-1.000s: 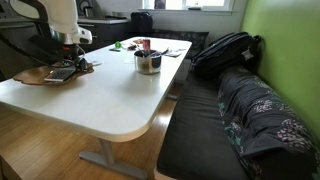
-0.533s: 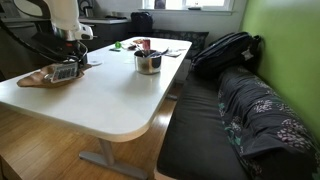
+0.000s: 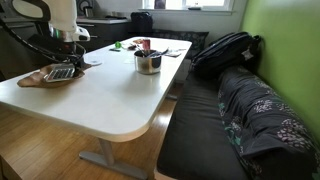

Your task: Remove the calculator from the wooden tray

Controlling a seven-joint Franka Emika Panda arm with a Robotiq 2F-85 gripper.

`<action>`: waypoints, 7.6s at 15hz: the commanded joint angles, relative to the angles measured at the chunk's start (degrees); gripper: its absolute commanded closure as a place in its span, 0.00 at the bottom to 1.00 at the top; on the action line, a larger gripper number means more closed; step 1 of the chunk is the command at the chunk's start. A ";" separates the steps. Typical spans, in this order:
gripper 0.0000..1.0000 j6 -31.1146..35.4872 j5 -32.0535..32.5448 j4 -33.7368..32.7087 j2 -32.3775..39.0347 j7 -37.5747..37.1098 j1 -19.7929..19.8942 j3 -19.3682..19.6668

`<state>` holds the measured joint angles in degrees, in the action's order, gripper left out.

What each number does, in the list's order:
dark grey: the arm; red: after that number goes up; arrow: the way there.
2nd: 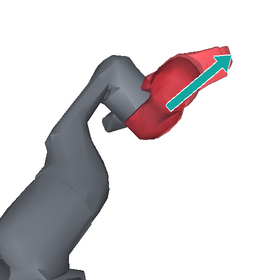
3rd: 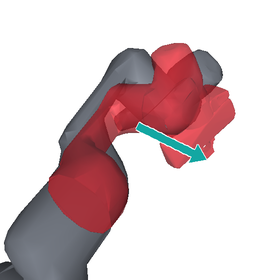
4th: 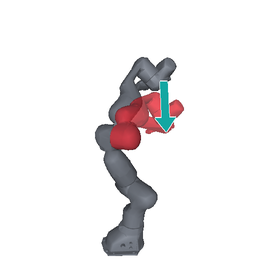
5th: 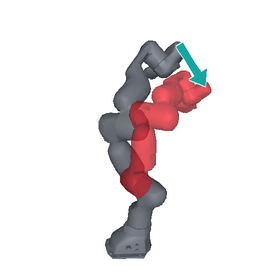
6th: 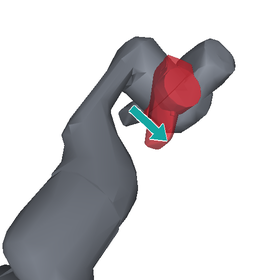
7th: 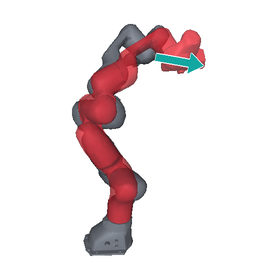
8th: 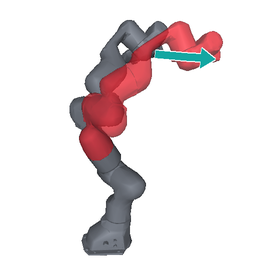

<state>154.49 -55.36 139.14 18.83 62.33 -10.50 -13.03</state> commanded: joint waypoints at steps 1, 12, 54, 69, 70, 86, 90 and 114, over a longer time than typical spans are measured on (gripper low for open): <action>0.00 -2.21 13.73 3.50 -2.04 -13.07 -2.17 1.40; 0.00 -4.85 27.33 3.79 -3.33 -20.41 4.72 -2.68; 0.95 -30.59 -5.92 -5.37 3.40 11.79 13.47 -3.54; 0.79 -24.39 -11.44 18.48 -22.18 8.49 18.66 19.30; 0.79 -24.38 -11.43 19.34 -23.12 8.48 18.94 19.60; 0.95 -21.38 -37.60 -6.98 3.68 -2.17 26.27 26.97; 0.95 -20.88 -34.61 -4.27 0.74 0.05 25.46 27.75; 0.53 -19.14 -36.67 -12.41 12.24 -8.53 24.59 28.30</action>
<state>132.79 -92.82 126.58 31.56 55.59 15.40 14.34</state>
